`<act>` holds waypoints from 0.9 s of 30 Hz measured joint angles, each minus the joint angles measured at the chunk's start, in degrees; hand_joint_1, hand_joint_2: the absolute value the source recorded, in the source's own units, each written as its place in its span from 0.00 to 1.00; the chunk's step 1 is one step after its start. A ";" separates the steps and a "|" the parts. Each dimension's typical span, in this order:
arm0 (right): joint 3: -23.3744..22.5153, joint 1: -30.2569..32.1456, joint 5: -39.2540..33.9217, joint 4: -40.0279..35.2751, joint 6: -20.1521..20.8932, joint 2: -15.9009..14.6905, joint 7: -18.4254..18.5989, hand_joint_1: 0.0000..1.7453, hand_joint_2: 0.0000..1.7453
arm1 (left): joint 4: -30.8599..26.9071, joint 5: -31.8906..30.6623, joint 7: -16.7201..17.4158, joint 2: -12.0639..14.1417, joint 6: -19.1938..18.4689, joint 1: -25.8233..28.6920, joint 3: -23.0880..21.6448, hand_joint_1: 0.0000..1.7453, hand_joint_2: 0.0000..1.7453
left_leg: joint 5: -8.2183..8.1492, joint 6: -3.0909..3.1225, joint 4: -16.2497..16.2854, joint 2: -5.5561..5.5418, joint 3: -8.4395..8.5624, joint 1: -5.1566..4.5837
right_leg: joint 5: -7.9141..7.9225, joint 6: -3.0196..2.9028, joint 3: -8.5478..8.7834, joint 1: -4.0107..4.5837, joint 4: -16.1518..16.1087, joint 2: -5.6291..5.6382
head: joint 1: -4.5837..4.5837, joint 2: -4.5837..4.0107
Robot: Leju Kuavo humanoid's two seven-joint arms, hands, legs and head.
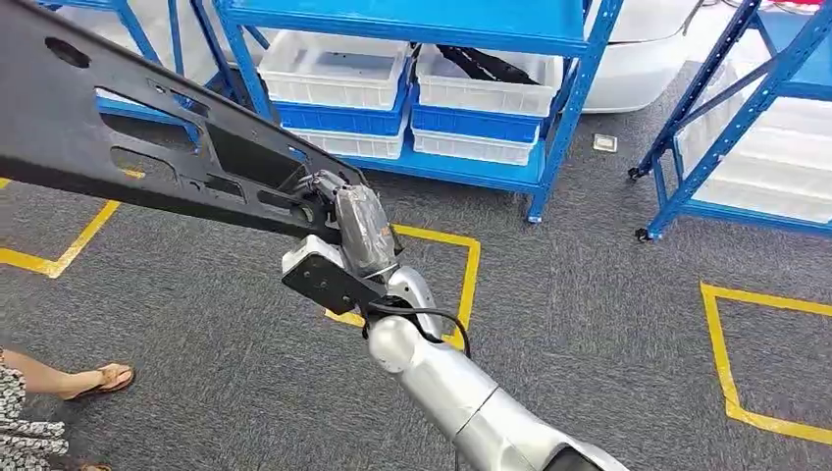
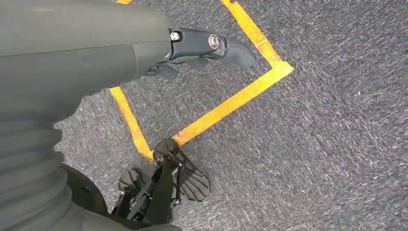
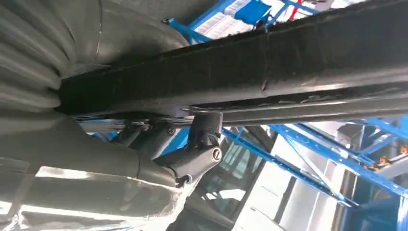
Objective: Take the parts from the cabinet and place them on the table.
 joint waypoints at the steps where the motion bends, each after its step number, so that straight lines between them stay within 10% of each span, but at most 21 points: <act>1: 0.00 0.01 0.08 0.00 0.00 0.15 0.00 1.00 1.00 | 0.00 0.04 0.00 0.00 0.00 0.03 0.02 0.00 1.00 | 0.14 -0.27 -0.07 -0.02 -0.02 0.22 | 0.08 -0.28 -0.11 0.22 0.01 -0.01 | 0.06 0.00; 4: 0.00 -0.12 0.06 0.00 0.00 0.50 0.02 1.00 1.00 | 0.00 0.15 -0.04 0.02 0.02 0.08 0.04 0.00 1.00 | -0.47 -1.13 0.84 0.35 -0.36 0.78 | 0.54 -1.13 0.17 -0.47 -0.27 -0.06 | 0.13 0.00; 7: 0.02 -0.27 0.06 0.00 0.00 0.53 0.07 1.00 1.00 | 0.00 0.44 -0.20 0.00 0.00 0.07 0.04 0.00 1.00 | -7.07 -2.11 13.12 1.27 -5.89 1.09 | 0.41 -1.67 0.26 -0.22 -0.25 -0.40 | -0.53 0.00; 9: 0.00 -0.02 0.06 0.07 0.00 0.50 0.09 1.00 1.00 | 0.00 0.57 -0.35 0.00 -0.02 0.09 0.04 0.00 1.00 | -8.69 -2.31 19.45 1.40 -9.12 1.15 | 0.38 -1.68 0.25 -0.03 -0.23 -0.62 | -0.51 0.00; 11: 0.02 0.03 0.08 0.07 0.15 0.53 0.00 1.00 1.00 | 0.00 0.61 -0.50 0.02 -0.04 0.10 0.09 0.00 1.00 | -5.28 -2.01 14.87 1.43 -7.20 1.20 | 0.33 -1.71 0.33 0.02 -0.21 -0.66 | -0.53 0.00; 13: 0.02 -0.17 0.08 0.07 0.15 0.55 -0.09 1.00 1.00 | 0.00 0.63 -0.61 0.04 -0.07 0.09 0.11 0.00 1.00 | -0.20 -1.39 4.35 2.06 -1.87 1.15 | 0.29 -1.68 0.57 0.10 -0.22 -0.66 | -0.53 0.00; 19: 0.02 -0.49 -0.24 0.00 0.15 0.46 -0.09 1.00 1.00 | 0.00 0.76 -0.68 0.09 0.00 -0.04 0.17 0.00 1.00 | 0.32 0.88 -0.65 2.24 0.25 0.69 | -0.12 -0.35 -0.24 1.00 -0.18 -1.36 | -0.44 0.00; 24: 0.02 -0.35 -0.27 0.09 0.15 0.04 -0.13 1.00 1.00 | 0.00 0.77 -0.68 -0.11 0.00 -0.04 0.20 0.00 1.00 | 0.56 1.53 -0.89 1.11 0.18 0.20 | -7.59 -0.91 -9.24 0.86 18.41 -0.61 | 0.04 0.00; 27: 0.02 -0.22 -0.31 0.09 0.15 -0.09 -0.13 1.00 1.00 | 0.00 0.79 -0.68 -0.15 0.00 -0.03 0.20 0.00 1.00 | 0.53 1.47 -0.71 0.23 0.24 0.17 | -3.44 0.38 -5.64 0.86 10.49 -0.57 | 0.09 0.00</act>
